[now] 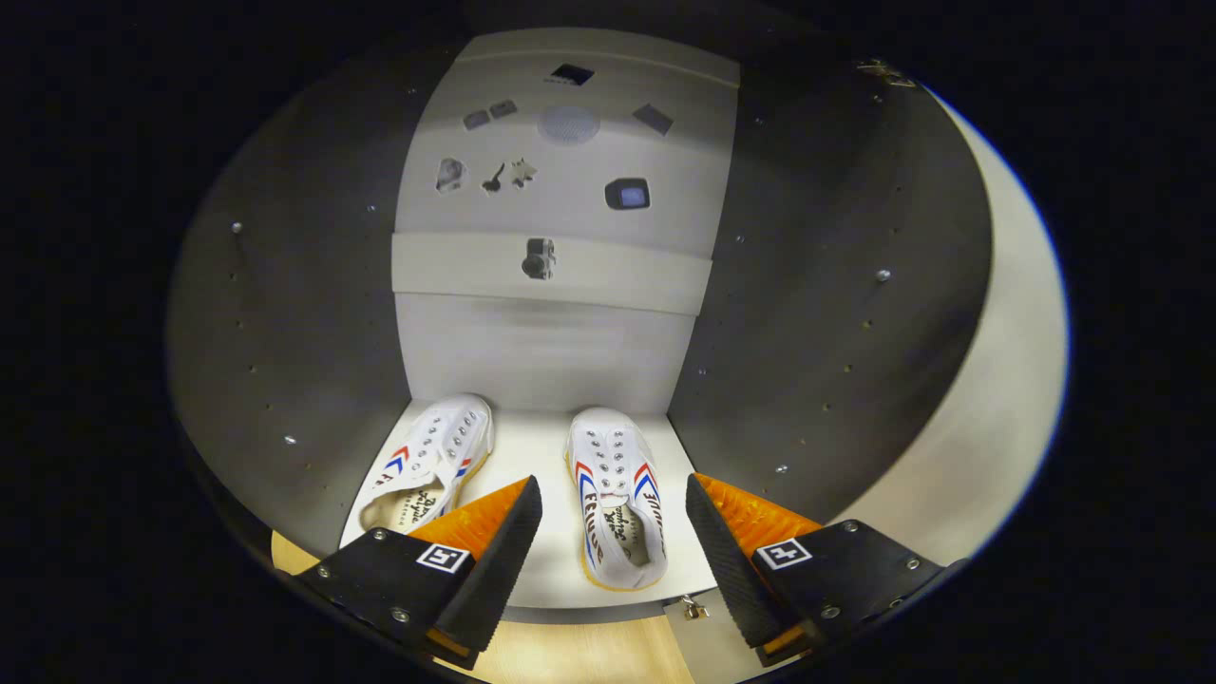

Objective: Open the shoe cabinet door, grab the shoes and put them into the shoe cabinet, then close the shoe cabinet door.

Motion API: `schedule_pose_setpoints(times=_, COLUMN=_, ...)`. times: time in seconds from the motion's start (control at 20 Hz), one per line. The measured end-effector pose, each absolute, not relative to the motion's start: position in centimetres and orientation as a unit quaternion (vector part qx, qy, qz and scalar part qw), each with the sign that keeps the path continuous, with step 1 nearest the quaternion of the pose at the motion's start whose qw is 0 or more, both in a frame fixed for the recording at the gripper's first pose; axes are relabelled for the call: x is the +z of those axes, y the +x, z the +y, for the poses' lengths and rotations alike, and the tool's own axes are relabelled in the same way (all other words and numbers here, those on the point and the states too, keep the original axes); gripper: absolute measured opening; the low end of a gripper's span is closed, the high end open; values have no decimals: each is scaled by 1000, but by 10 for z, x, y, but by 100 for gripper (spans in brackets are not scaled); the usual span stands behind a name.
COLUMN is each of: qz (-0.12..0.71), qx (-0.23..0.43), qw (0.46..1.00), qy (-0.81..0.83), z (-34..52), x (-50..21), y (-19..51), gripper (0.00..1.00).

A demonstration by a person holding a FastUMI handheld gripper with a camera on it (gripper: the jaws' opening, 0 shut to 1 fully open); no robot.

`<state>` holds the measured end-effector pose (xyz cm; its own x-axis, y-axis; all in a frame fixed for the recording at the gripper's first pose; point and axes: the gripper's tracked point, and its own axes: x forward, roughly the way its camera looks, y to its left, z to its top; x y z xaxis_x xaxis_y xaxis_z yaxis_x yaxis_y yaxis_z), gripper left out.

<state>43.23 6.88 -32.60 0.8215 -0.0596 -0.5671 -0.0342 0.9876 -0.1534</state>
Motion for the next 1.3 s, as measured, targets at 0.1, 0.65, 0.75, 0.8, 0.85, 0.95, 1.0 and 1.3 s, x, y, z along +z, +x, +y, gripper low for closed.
schedule_pose_setpoints(times=0.1, qz=280, qx=-4, qw=957, qy=-78, z=71, x=-300, y=407, gripper=94)
schedule_pose_setpoints(times=0.65, qz=202, qx=-8, qw=976, qy=-79, z=63, x=-179, y=225, gripper=96)
schedule_pose_setpoints(times=0.75, qz=193, qx=-4, qw=978, qy=-73, z=54, x=-163, y=199, gripper=96)
schedule_pose_setpoints(times=0.8, qz=190, qx=-5, qw=979, qy=-74, z=45, x=-156, y=185, gripper=95)
schedule_pose_setpoints(times=0.85, qz=187, qx=-6, qw=980, qy=-75, z=37, x=-148, y=174, gripper=95)
schedule_pose_setpoints(times=0.95, qz=176, qx=-9, qw=982, qy=-71, z=16, x=-129, y=148, gripper=95)
schedule_pose_setpoints(times=1.0, qz=173, qx=-10, qw=982, qy=-70, z=4, x=-122, y=136, gripper=95)
schedule_pose_setpoints(times=1.3, qz=172, qx=-39, qw=982, qy=-70, z=-88, x=-96, y=77, gripper=95)
